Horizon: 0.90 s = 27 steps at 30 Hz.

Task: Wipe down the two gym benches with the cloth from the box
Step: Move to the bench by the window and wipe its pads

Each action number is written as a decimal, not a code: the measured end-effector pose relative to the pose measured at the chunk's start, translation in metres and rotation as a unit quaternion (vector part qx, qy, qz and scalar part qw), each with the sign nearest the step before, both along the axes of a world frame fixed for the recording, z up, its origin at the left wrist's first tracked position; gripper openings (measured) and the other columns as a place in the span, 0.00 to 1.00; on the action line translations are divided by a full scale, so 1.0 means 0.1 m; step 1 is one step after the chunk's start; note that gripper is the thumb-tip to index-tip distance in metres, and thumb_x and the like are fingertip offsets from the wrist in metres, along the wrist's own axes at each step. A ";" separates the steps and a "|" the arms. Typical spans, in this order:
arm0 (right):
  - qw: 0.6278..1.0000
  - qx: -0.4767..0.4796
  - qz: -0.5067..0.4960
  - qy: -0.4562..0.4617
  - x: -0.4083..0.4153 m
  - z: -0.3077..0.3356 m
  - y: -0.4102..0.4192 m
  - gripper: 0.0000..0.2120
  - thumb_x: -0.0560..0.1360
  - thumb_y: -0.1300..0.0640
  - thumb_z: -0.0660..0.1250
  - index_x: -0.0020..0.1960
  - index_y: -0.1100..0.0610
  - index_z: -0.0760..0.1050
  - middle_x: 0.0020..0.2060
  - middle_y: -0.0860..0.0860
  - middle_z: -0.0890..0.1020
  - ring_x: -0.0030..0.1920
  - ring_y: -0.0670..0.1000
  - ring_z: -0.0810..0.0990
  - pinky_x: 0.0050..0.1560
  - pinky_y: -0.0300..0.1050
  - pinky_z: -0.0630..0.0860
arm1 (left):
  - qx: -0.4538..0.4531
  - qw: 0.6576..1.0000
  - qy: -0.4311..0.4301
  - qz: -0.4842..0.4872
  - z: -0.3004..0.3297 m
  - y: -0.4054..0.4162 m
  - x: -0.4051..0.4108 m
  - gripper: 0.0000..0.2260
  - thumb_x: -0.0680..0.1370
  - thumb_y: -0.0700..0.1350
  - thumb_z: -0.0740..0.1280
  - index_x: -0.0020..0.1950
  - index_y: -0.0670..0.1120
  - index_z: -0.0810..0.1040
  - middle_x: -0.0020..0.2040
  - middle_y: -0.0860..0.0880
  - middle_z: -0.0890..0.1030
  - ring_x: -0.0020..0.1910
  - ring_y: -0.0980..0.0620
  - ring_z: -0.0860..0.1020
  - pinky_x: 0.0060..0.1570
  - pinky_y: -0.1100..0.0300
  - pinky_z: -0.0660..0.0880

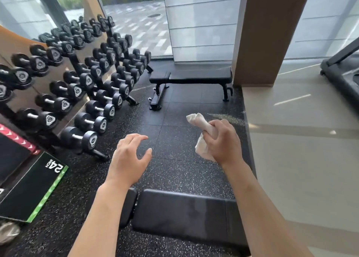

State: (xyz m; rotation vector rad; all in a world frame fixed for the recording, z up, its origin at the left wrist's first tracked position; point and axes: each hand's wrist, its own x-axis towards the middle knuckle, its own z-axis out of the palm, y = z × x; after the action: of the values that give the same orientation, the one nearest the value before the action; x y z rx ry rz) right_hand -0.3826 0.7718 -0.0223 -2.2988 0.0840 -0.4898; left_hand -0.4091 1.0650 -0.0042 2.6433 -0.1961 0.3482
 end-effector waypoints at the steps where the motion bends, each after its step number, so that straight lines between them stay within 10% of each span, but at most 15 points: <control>1: 1.000 0.000 0.006 -0.002 -0.01 0.02 0.16 0.10 0.77 0.54 0.74 0.56 0.56 0.81 0.49 0.50 0.79 0.51 0.54 0.77 0.49 0.47 0.73 | -0.003 1.000 -0.004 0.007 0.01 0.16 -0.05 0.17 0.79 0.46 0.74 0.67 0.47 0.81 0.66 0.49 0.79 0.66 0.46 0.74 0.69 0.50 0.71; 27: 0.960 -0.064 0.268 -0.036 -0.60 0.34 5.58 0.13 0.77 0.50 0.74 0.60 0.53 0.81 0.51 0.46 0.79 0.52 0.52 0.78 0.51 0.48 0.74 | -0.066 0.953 -0.070 0.288 -0.03 5.19 -2.05 0.17 0.79 0.50 0.72 0.67 0.50 0.80 0.66 0.51 0.80 0.67 0.48 0.75 0.72 0.51 0.70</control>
State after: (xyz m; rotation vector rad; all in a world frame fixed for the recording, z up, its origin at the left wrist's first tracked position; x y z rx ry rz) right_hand -0.4426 1.3301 0.0120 -2.2982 -0.6093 -0.2985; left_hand -0.6138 1.5837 -0.0074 2.4943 0.5489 0.7097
